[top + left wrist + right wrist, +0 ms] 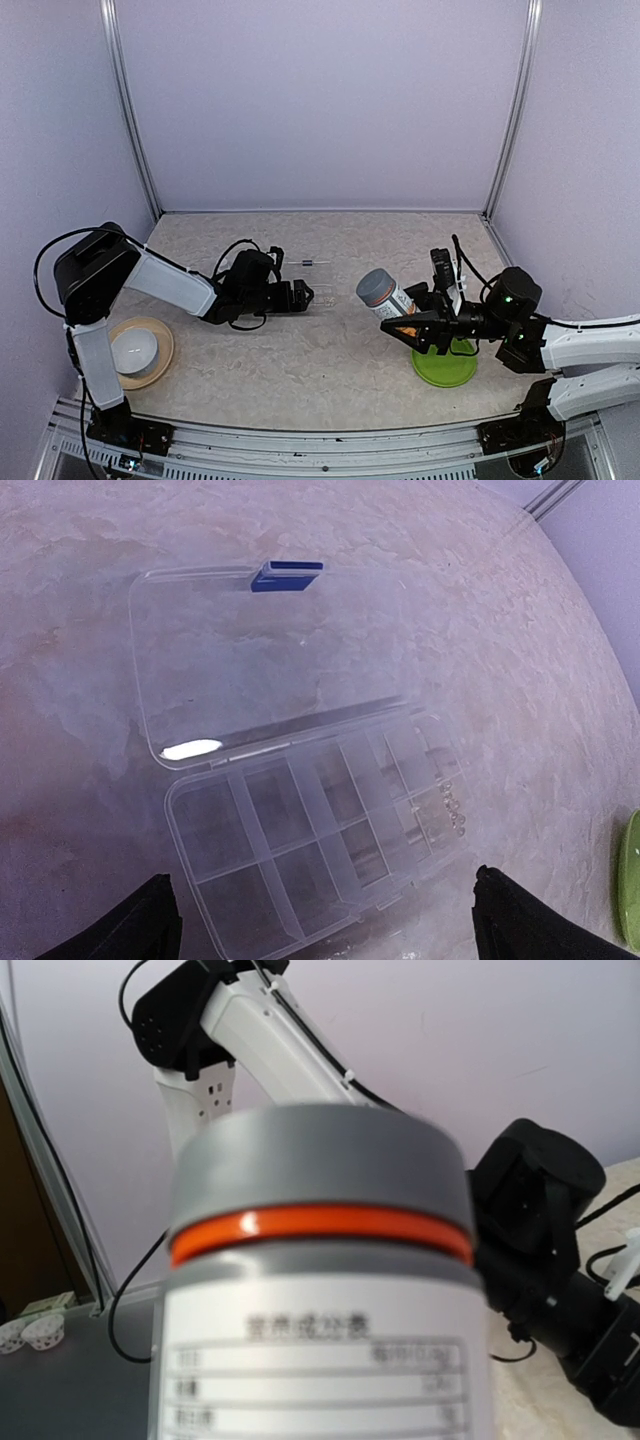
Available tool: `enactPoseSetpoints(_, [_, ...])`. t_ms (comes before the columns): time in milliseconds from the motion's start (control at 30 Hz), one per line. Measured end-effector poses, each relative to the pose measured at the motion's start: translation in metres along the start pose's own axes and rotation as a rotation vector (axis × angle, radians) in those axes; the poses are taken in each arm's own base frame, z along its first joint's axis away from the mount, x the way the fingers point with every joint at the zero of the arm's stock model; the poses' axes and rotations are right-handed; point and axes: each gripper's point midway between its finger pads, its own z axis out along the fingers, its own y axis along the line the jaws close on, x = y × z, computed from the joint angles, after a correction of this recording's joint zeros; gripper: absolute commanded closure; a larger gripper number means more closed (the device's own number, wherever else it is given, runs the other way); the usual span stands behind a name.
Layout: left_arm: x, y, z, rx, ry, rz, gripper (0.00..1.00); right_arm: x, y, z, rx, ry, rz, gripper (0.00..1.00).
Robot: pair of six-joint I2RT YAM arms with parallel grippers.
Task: Sort the pills into containers
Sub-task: Move the pill container to the center of the board.
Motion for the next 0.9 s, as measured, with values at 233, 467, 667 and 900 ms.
enactPoseSetpoints(233, [0.001,-0.012,0.001,0.064,0.009,-0.005,0.01,0.002,-0.001,-0.001,0.008,0.002,0.003,0.96])
enactPoseSetpoints(467, [0.011,-0.034,-0.002,0.137,0.037,-0.006,0.01,0.006,-0.004,0.001,0.011,0.012,0.011,0.96])
enactPoseSetpoints(667, [0.027,-0.052,-0.001,0.188,0.072,-0.008,0.01,0.007,-0.005,0.001,0.012,0.014,0.016,0.97])
enactPoseSetpoints(900, [0.042,-0.077,0.009,0.234,0.100,0.008,0.01,0.008,-0.005,0.001,0.012,0.014,0.017,0.96])
